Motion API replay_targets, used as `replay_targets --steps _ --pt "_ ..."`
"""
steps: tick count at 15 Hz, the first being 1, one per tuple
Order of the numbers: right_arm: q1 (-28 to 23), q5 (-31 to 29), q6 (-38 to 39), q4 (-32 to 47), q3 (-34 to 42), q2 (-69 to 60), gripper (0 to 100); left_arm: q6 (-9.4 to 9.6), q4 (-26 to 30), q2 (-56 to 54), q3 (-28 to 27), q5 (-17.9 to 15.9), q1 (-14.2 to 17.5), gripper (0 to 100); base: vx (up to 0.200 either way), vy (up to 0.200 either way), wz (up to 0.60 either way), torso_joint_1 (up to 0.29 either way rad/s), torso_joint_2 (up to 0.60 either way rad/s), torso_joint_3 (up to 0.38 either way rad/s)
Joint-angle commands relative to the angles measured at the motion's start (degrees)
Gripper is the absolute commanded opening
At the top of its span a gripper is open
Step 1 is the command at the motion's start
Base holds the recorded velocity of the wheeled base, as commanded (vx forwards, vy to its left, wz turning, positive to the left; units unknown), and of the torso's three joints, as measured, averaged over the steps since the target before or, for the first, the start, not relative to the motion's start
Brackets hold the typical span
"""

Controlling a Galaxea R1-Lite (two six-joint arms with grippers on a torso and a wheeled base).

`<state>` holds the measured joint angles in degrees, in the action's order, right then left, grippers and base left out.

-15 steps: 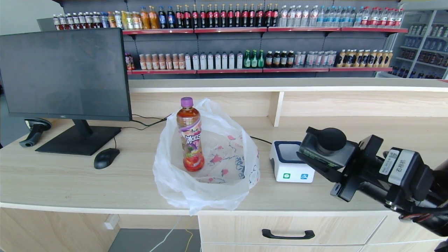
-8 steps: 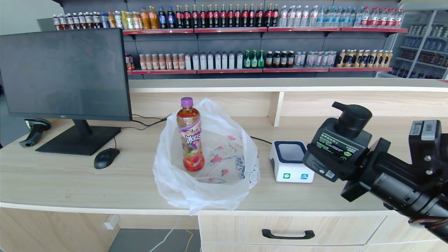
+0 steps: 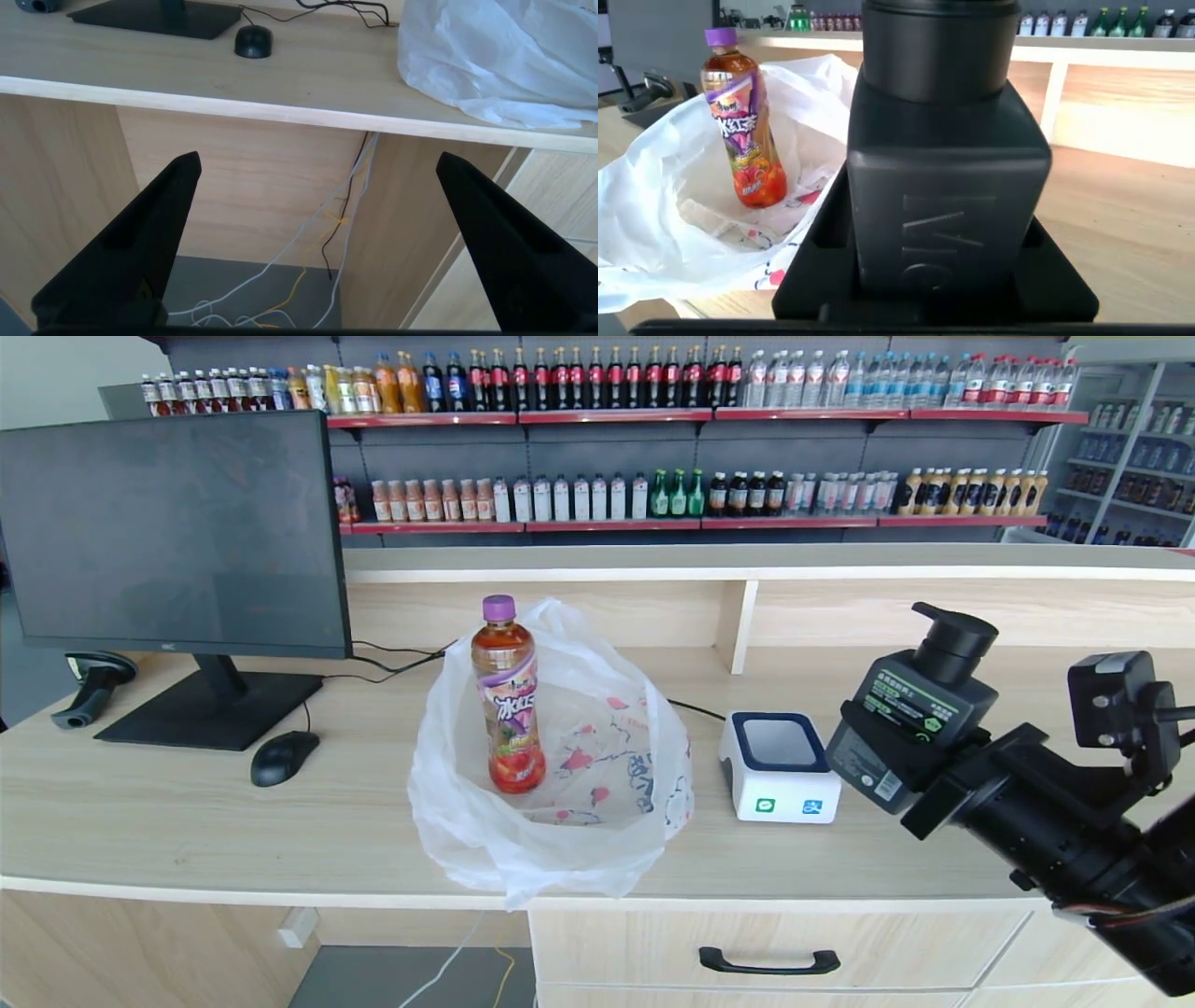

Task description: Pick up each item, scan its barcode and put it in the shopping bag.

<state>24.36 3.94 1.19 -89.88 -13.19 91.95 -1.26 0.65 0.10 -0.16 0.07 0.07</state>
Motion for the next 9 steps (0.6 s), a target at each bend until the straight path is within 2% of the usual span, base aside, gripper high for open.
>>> replay_targets --steps 1,2,5,9 --pt "0.0 0.0 -0.1 -0.1 0.8 0.5 0 -0.06 0.1 0.1 0.0 0.0 0.0 100 -0.200 0.000 0.00 0.002 0.00 0.002" --pt "0.0 0.0 -0.1 -0.1 1.1 0.2 0 -0.06 0.1 0.1 0.0 0.0 0.0 100 -0.200 0.000 0.00 -0.002 0.00 0.002" --pt "0.0 0.0 -0.1 -0.1 1.6 0.0 0 -0.06 0.0 0.1 0.0 0.0 0.0 100 0.000 0.000 0.00 0.000 0.00 0.000" --pt "0.0 0.0 -0.1 -0.1 1.7 -0.2 0 -0.06 0.0 0.1 0.0 0.0 0.0 100 0.000 0.200 0.00 -0.013 0.00 0.002"
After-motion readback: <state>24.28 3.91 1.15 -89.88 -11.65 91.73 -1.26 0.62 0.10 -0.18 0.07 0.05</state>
